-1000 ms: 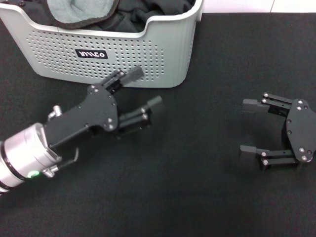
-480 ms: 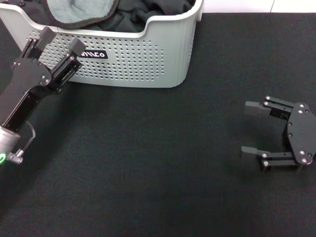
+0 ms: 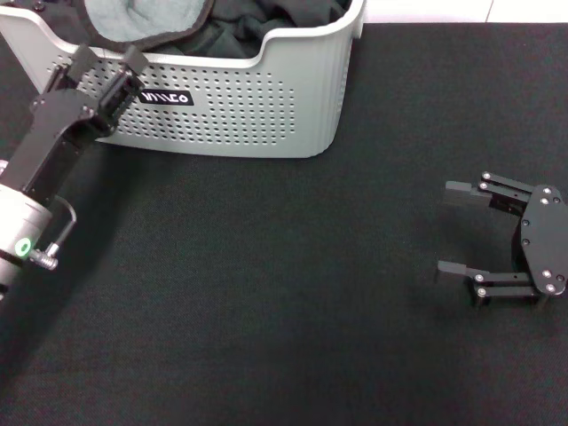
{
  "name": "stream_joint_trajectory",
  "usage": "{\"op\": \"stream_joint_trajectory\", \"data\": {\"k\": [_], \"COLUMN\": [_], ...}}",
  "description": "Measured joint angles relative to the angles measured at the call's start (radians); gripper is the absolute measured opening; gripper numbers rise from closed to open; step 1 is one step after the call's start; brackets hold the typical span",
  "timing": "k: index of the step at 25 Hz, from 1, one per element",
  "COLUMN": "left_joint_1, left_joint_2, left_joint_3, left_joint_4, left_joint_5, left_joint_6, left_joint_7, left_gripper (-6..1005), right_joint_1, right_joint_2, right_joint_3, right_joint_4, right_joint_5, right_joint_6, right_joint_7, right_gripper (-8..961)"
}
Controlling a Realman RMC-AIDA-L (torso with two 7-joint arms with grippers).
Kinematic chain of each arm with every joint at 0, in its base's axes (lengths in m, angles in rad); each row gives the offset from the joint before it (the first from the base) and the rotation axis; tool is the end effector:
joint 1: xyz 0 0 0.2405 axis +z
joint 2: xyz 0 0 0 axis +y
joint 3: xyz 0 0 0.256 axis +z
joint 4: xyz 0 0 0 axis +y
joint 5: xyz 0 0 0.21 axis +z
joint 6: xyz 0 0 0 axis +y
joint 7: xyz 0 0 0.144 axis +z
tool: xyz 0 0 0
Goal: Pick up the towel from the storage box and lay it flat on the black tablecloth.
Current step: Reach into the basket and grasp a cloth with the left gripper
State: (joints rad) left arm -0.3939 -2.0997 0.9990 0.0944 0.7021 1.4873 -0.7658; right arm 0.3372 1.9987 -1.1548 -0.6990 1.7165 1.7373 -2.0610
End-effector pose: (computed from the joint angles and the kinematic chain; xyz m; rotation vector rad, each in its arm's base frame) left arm -0.3073 0.3004 -0.0015 -1.7108 -0.7108 -1.2312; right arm 0.2421 0.2764 0.0136 -2.7615 0.1090 1.0849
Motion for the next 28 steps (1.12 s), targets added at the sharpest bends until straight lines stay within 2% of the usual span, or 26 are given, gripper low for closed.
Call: {"op": "stream_joint_trajectory", "data": {"k": [11, 20, 28], "left_joint_1": [-0.022, -0.014, -0.013], "left_joint_2": [0.000, -0.001, 0.001], "left_joint_3": [-0.002, 0.005, 0.006], "left_joint_4": [0.002, 0.004, -0.001], "left_joint_5": [-0.041, -0.032, -0.034], "left_joint_6": [-0.058, 0.005, 0.005], "left_joint_7": [-0.018, -0.055, -0.056], "left_gripper": [888, 887, 887], "right_joint_1": [0.001, 0.002, 0.008], "right_joint_2": [0.000, 0.000, 0.000], "right_joint_3": [0.000, 0.000, 0.000], "right_joint_4": [0.001, 0.001, 0.001], "right_joint_5": [0.000, -0.001, -0.002], "right_joint_6": [-0.001, -0.005, -0.014], "right_joint_7": [-0.012, -0.014, -0.014], "right_gripper": [871, 865, 860]}}
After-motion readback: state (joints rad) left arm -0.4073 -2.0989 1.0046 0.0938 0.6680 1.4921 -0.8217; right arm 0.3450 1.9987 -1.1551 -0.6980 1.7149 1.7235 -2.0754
